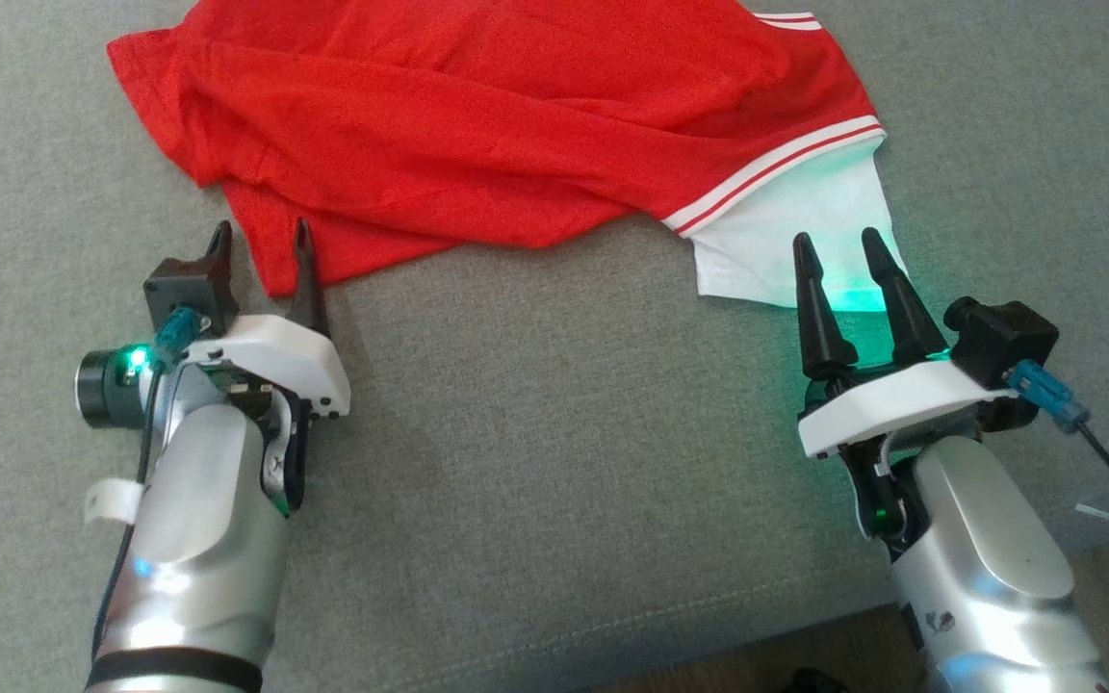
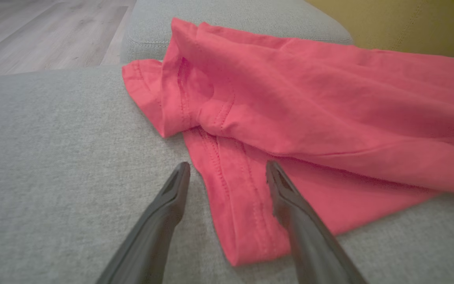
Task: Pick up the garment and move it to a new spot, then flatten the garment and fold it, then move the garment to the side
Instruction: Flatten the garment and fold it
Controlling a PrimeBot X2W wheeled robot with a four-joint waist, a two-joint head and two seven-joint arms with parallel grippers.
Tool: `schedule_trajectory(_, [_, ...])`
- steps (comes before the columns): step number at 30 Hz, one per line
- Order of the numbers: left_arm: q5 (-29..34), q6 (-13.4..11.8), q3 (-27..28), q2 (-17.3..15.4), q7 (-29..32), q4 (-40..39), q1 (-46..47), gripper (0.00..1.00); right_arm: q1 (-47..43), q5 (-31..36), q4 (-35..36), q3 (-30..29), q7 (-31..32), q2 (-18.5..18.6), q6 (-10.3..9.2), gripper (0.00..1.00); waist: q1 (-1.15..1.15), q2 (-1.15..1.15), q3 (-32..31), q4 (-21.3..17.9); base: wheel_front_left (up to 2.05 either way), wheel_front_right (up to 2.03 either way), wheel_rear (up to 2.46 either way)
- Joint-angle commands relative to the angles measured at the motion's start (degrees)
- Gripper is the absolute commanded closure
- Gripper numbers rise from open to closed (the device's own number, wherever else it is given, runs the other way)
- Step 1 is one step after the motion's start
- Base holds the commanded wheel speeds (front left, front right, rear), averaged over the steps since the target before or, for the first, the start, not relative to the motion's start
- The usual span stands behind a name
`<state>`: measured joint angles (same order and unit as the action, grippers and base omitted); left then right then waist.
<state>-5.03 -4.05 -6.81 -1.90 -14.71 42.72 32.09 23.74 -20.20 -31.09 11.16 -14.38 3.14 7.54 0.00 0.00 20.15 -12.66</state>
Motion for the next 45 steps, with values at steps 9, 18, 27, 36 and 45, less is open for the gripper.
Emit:
schedule_trajectory(9, [1.4,-0.1,-0.1,-1.2,-0.3,-3.1,0.1,0.0,0.1,-0.7,1.1,1.6,-0.6,-0.3,-0.05,0.0,0.0,0.0,-0.1,-0.3,0.0,0.0,0.0])
schedule_trajectory(18, [0.2,0.1,0.1,-1.1,-0.3,1.4,0.6,0.0,-0.1,-0.7,1.0,1.5,-0.6,-0.3,-0.05,0.0,0.0,0.0,0.0,-0.7,0.0,0.0,0.0])
schedule_trajectory(27, [-0.6,1.6,-0.8,-1.1,-0.3,3.2,1.6,0.44,0.2,-0.5,0.6,1.1,-0.6,-0.3,-0.05,0.0,0.0,0.0,0.0,-0.1,0.0,0.0,0.0])
schedule_trajectory(36, [-1.8,3.0,-1.1,-1.0,-0.3,2.8,1.3,1.0,0.3,-0.5,0.1,0.8,-0.6,-0.3,-0.05,0.0,0.0,0.0,-1.1,0.4,0.0,0.0,0.0])
schedule_trajectory(45, [-3.5,3.3,-1.4,-1.0,-0.3,-7.1,-5.5,1.0,-2.1,0.5,-1.6,-1.2,-0.6,-0.3,-0.05,0.0,0.0,0.0,-7.3,2.9,0.0,0.0,0.0])
